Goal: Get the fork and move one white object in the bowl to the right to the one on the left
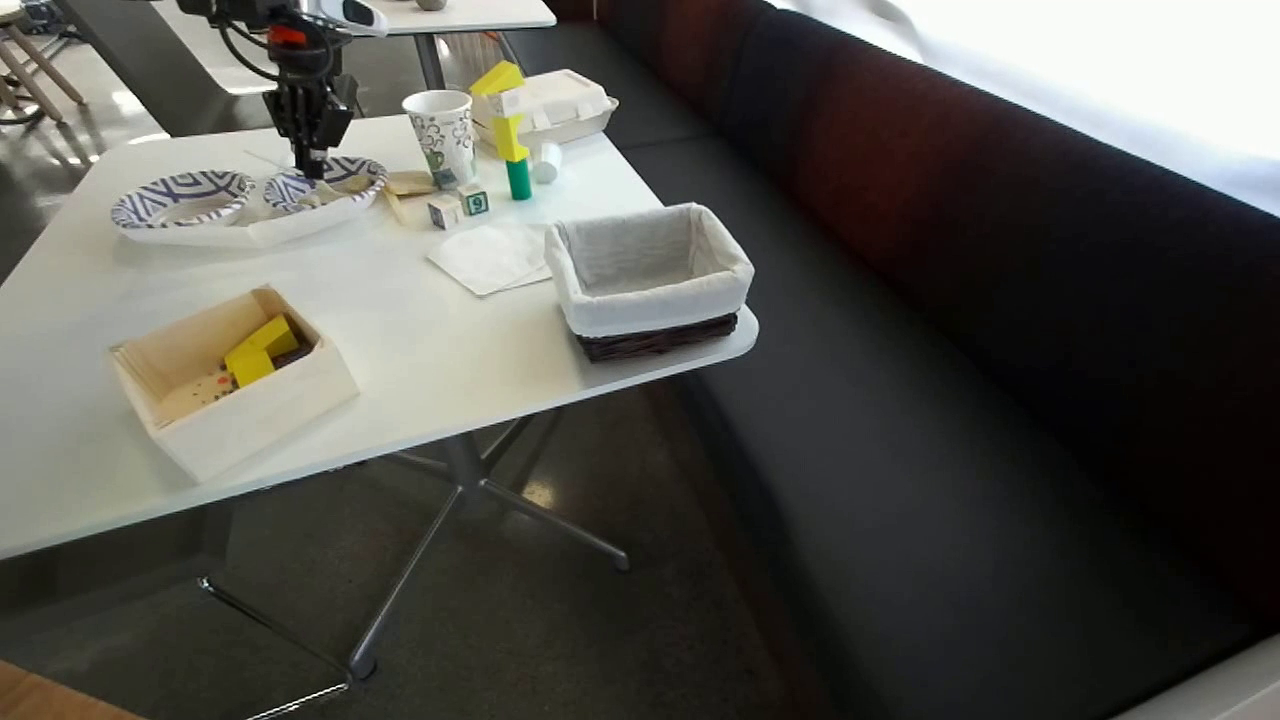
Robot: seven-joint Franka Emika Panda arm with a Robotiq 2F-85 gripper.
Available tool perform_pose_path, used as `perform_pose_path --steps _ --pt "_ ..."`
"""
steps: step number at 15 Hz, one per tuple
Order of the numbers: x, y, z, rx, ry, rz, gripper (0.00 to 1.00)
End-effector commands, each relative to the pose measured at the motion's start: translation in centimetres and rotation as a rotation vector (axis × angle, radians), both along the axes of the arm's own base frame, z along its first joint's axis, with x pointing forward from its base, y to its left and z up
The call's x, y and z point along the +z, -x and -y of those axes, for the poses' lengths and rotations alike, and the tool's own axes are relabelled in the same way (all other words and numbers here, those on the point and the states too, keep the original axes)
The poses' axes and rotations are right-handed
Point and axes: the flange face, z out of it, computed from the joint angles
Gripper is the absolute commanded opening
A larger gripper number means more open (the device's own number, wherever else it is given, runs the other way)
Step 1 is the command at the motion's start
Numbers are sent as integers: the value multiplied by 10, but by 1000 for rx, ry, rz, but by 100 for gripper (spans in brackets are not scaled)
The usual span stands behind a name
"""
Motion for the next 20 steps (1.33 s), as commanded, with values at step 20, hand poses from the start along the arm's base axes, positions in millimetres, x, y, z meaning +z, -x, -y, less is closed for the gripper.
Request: perform_pose_path --steps 20 --pt "29 -14 13 26 -6 -166 3"
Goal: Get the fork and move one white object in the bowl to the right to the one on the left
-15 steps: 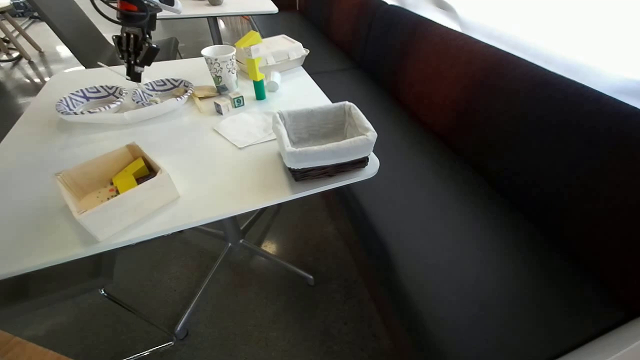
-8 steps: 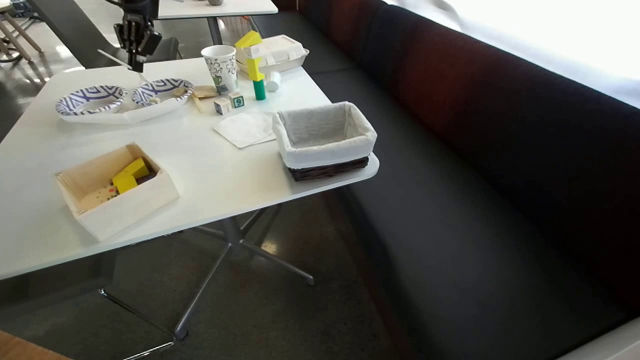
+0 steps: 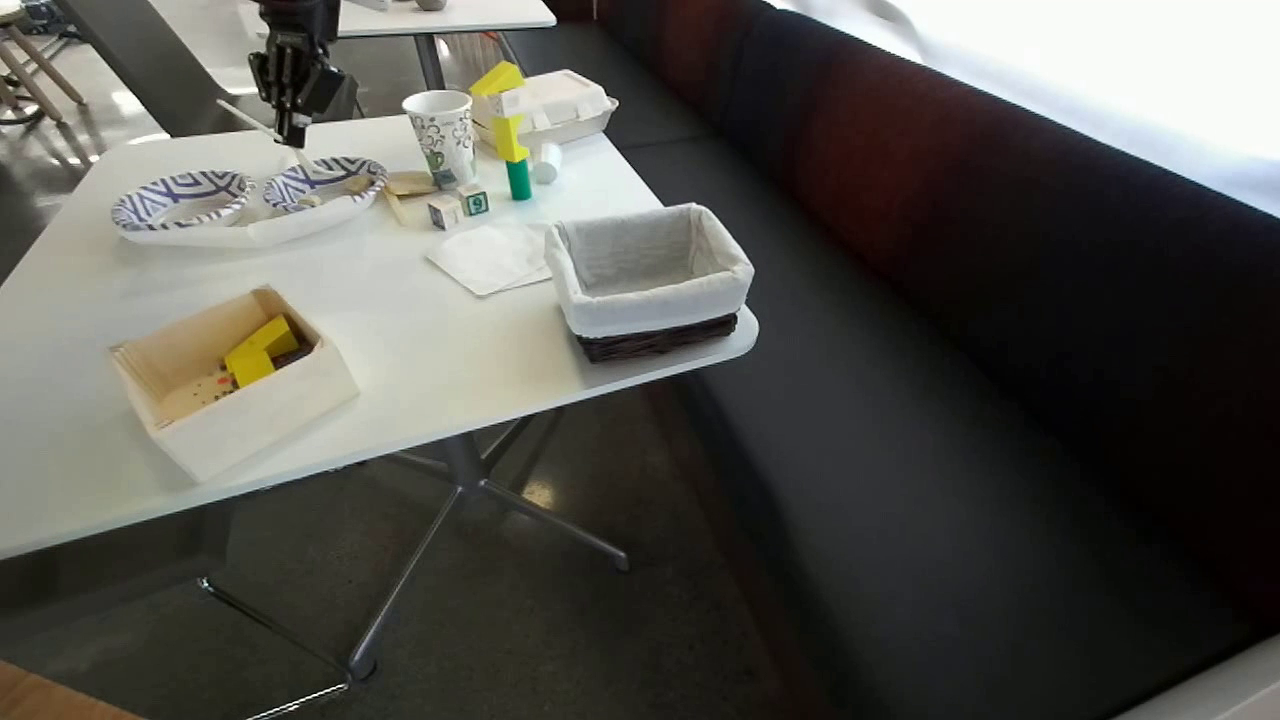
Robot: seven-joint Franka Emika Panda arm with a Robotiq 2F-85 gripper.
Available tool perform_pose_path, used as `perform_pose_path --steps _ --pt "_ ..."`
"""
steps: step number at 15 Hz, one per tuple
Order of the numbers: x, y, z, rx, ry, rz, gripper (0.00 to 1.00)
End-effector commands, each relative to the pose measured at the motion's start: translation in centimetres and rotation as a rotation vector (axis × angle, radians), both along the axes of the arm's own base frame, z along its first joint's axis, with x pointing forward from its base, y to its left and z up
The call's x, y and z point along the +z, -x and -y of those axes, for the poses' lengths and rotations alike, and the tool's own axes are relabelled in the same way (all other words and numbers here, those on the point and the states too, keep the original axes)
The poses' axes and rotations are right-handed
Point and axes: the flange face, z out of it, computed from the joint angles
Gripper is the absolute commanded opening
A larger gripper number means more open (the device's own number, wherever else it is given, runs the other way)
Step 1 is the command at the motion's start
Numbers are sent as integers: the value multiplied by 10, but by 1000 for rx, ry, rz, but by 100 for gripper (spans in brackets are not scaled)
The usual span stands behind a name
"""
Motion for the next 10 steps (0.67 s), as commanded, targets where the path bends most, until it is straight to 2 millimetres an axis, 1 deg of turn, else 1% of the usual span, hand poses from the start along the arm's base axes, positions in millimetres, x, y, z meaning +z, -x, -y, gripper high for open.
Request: perform_pose_path --steps 1,6,10 --pt "-12 -12 -1 28 -10 -15 3" --pt "-22 -23 -2 24 -33 -1 3" --pt "-30 -28 0 12 -39 1 3"
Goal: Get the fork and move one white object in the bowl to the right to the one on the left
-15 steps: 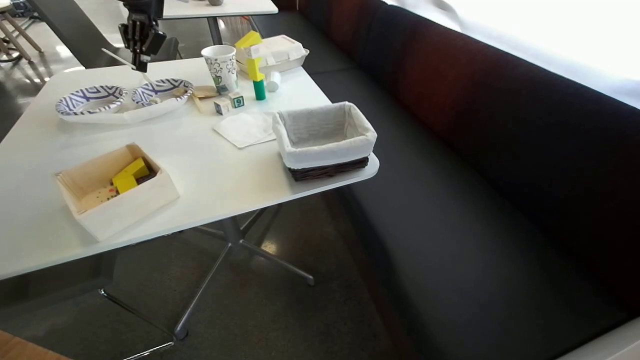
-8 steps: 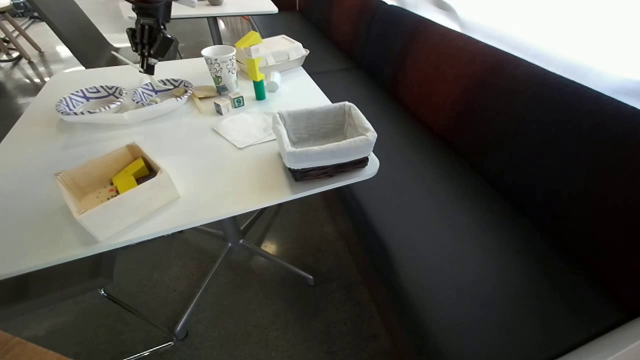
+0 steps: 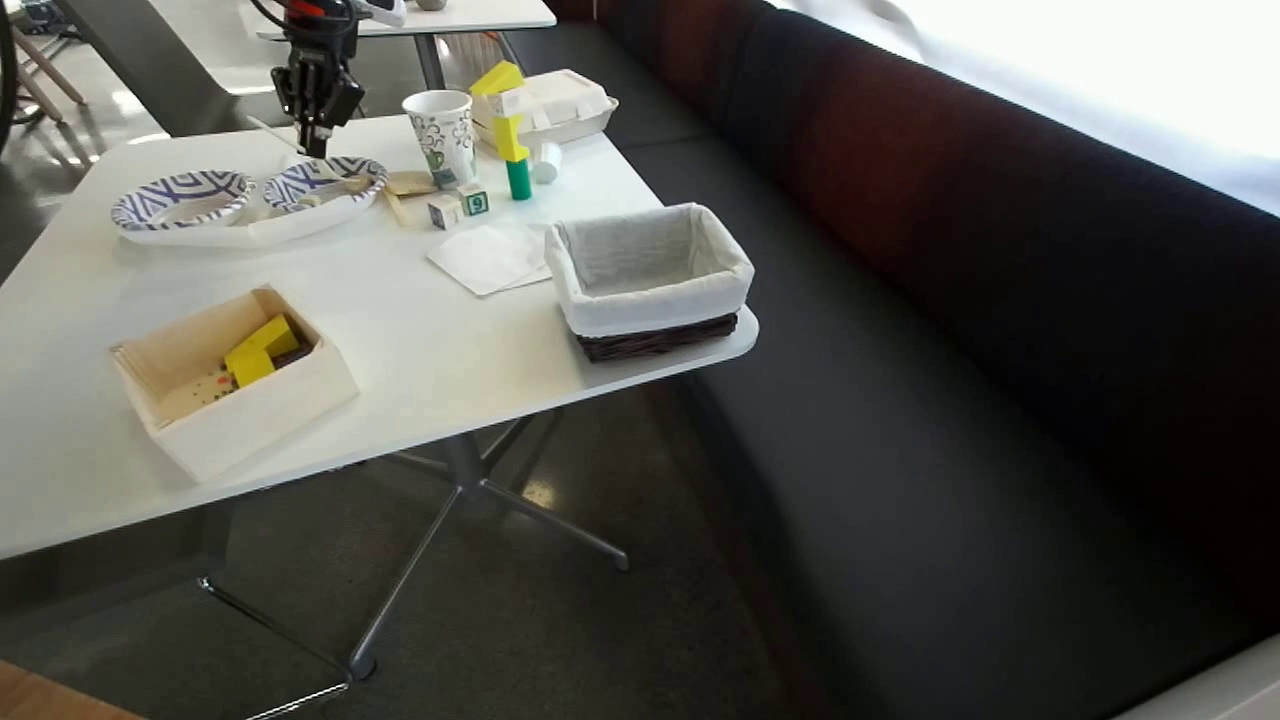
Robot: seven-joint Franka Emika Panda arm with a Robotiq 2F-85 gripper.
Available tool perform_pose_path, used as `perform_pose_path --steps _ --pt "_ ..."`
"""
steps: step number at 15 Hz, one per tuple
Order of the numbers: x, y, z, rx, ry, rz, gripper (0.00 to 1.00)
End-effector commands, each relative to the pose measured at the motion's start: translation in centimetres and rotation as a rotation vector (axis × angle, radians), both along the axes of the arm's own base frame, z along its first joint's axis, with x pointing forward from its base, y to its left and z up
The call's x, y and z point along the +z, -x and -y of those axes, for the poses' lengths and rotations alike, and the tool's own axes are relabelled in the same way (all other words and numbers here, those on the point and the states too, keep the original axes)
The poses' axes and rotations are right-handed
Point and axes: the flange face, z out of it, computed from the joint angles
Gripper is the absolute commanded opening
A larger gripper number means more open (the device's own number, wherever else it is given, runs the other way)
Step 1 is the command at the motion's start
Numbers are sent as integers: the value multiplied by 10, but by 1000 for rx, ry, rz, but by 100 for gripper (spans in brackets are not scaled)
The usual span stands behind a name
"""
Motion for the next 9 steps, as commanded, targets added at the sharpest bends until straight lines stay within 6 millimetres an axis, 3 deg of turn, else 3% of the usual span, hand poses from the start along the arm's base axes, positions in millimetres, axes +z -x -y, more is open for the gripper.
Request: perform_pose_path --steps 1,9 --pt "-10 -6 3 -3 -21 -18 3" --pt "-21 -17 8 -31 -37 32 3"
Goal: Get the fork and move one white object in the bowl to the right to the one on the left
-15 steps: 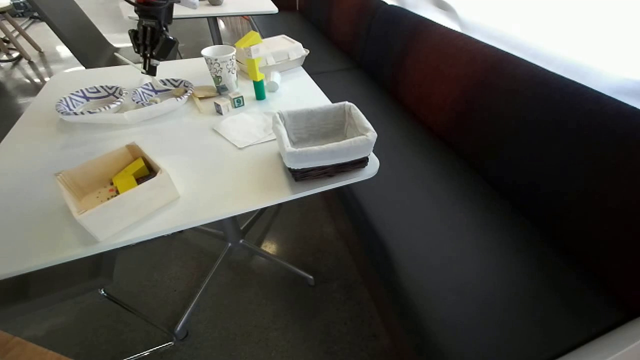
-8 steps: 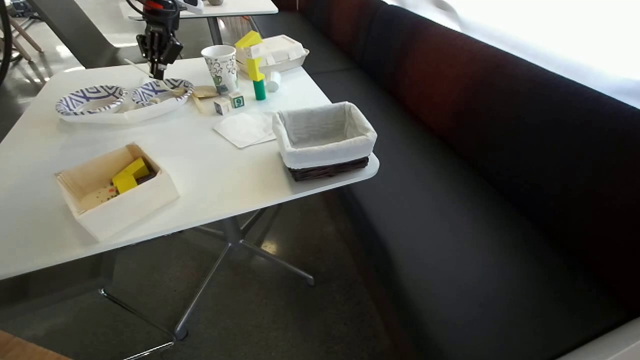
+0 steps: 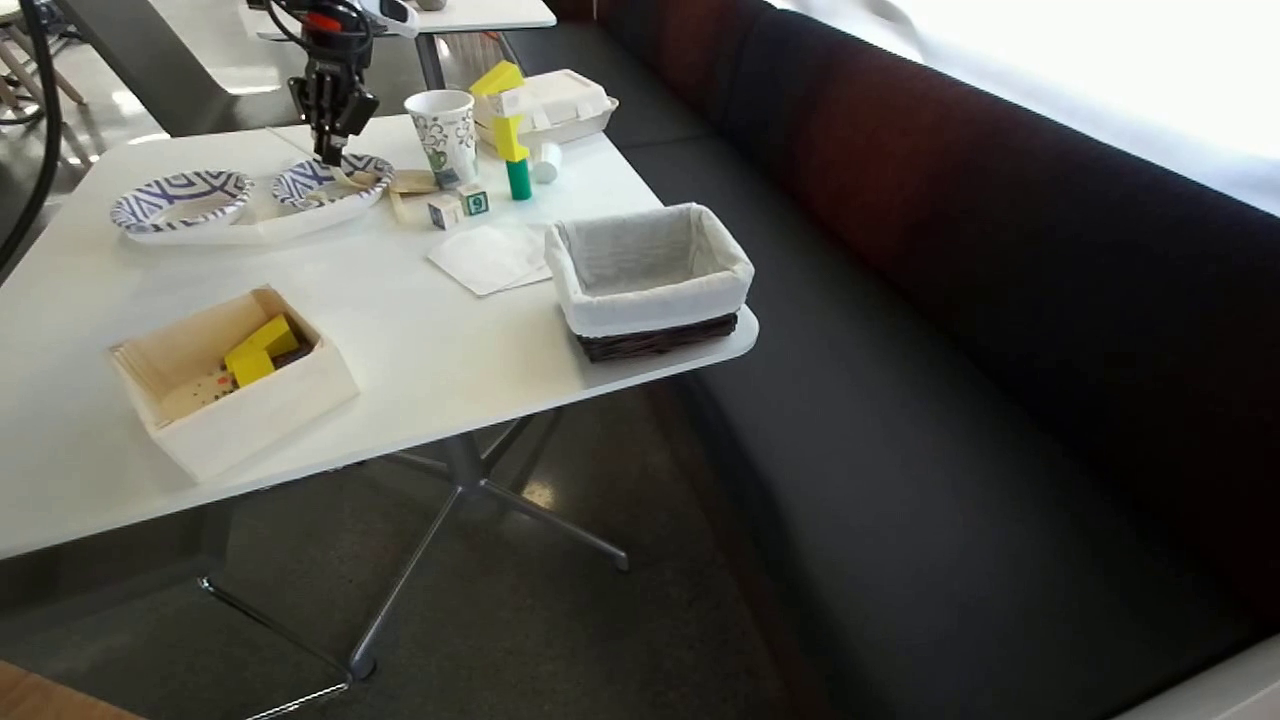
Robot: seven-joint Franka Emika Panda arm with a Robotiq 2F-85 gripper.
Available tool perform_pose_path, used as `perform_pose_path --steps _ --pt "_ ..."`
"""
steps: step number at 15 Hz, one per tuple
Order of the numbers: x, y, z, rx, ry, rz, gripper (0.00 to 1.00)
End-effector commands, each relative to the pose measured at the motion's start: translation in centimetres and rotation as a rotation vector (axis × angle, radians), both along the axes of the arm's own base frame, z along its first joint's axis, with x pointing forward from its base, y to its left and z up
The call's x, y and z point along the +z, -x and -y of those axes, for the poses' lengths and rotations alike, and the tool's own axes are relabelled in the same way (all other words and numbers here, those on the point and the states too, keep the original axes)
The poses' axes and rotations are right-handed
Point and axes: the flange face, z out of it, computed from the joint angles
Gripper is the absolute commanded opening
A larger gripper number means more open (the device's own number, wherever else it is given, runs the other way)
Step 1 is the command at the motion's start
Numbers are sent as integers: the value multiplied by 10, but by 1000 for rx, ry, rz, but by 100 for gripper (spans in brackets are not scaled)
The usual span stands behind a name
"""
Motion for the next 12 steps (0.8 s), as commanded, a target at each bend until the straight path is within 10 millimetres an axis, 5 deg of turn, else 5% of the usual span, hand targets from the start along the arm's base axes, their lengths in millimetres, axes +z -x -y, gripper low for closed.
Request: perform_pose_path --steps 1,12 --pt "-8 -6 1 -18 -30 14 3" --pt "-1 -1 -8 -19 -39 -22 3"
